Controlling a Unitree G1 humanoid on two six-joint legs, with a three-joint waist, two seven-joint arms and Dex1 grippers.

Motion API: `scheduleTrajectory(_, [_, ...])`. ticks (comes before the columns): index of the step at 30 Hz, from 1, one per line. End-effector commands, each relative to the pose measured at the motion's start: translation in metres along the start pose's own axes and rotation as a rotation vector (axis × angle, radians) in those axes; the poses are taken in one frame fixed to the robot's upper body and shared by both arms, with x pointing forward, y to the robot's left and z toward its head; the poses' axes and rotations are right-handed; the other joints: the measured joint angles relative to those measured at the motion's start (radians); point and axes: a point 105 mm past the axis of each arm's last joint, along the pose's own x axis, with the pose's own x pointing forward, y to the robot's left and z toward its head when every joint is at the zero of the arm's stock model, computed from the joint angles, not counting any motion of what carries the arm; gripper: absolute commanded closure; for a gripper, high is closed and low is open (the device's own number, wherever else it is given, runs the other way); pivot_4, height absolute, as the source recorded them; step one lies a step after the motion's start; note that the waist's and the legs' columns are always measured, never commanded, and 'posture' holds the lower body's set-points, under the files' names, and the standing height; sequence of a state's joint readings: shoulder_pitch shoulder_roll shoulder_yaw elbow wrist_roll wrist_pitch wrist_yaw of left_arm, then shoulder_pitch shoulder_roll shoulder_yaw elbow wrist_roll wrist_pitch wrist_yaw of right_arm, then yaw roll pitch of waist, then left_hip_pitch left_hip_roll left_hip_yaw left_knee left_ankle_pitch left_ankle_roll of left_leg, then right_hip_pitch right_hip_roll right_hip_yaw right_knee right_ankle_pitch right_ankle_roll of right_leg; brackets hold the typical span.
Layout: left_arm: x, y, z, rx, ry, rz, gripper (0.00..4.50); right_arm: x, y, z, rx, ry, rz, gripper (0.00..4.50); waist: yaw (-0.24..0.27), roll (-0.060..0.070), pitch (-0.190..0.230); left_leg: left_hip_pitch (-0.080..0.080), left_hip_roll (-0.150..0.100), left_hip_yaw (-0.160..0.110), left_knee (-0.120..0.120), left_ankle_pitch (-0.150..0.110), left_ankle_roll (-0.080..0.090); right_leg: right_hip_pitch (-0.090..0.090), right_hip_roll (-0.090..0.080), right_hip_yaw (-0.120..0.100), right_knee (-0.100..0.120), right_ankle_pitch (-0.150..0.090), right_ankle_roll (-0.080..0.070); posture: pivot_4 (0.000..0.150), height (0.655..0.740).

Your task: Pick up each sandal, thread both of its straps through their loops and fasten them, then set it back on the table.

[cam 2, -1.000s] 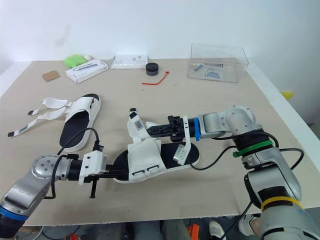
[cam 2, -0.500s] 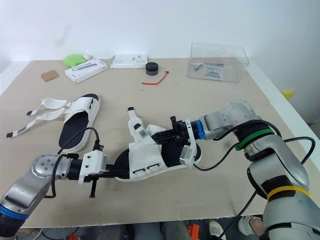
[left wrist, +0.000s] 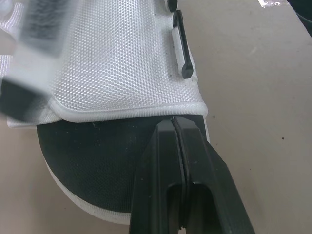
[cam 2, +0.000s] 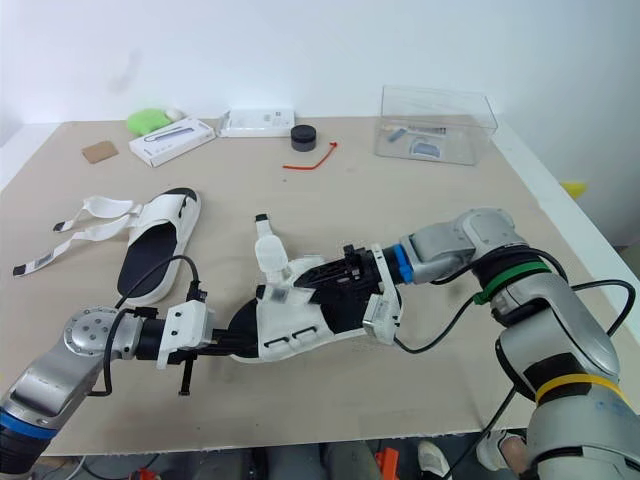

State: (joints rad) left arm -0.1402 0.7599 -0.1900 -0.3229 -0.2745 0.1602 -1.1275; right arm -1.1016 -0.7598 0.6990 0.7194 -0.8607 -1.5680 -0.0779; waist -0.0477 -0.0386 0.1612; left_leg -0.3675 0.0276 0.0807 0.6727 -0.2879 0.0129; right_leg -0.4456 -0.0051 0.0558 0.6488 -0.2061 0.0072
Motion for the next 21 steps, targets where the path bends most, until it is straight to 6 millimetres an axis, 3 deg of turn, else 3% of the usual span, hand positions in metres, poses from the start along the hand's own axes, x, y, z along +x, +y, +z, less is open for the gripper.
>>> scheduleTrajectory(1, [-0.002,0.001,-0.001,0.004,0.014,-0.006,4.50,-0.008,-0.009,0.015,0.057,-0.066,-0.050,1.40,0.000,0.000,0.000,0.000,0.000,0.000,0.000,0.000,0.000,0.000,0.000,0.000,0.000,0.000,0.000,0.150,0.7400])
scheduleTrajectory(7, [-0.002,0.002,-0.002,0.009,0.015,-0.010,4.50,-0.008,-0.005,0.023,0.315,0.002,-0.056,1.40,0.001,0.000,0.000,0.001,0.000,0.000,0.000,0.000,0.000,0.001,-0.001,0.000,0.000,0.000,0.000,0.150,0.7400])
scheduleTrajectory(10, [-0.001,0.002,-0.001,0.009,0.013,-0.013,4.50,-0.006,-0.020,0.021,0.596,0.056,-0.120,1.40,0.002,0.001,0.000,0.001,0.001,-0.001,0.000,-0.001,0.001,0.002,0.000,-0.001,0.000,0.000,0.000,0.150,0.7400])
scheduleTrajectory(13, [-0.001,0.003,-0.002,0.010,0.015,-0.017,4.50,-0.005,-0.048,0.025,1.061,0.015,-0.202,1.40,0.003,0.003,0.000,0.002,0.003,-0.003,0.001,-0.001,0.001,0.003,0.000,-0.004,0.001,0.000,-0.001,0.150,0.7400])
scheduleTrajectory(17, [-0.001,0.003,-0.001,0.013,0.013,-0.023,4.50,0.003,-0.065,0.043,1.526,-0.062,-0.131,1.40,0.004,0.002,-0.001,0.001,0.004,-0.004,0.002,-0.001,0.001,0.003,-0.004,-0.010,0.001,0.002,-0.004,0.150,0.7400])
scheduleTrajectory(21, [0.000,0.003,-0.001,0.015,0.012,-0.027,4.50,0.012,-0.069,0.060,1.688,-0.067,0.001,1.40,0.004,0.002,-0.001,0.001,0.004,-0.004,0.002,0.000,0.000,0.002,-0.005,-0.014,0.001,0.002,-0.005,0.150,0.7400])
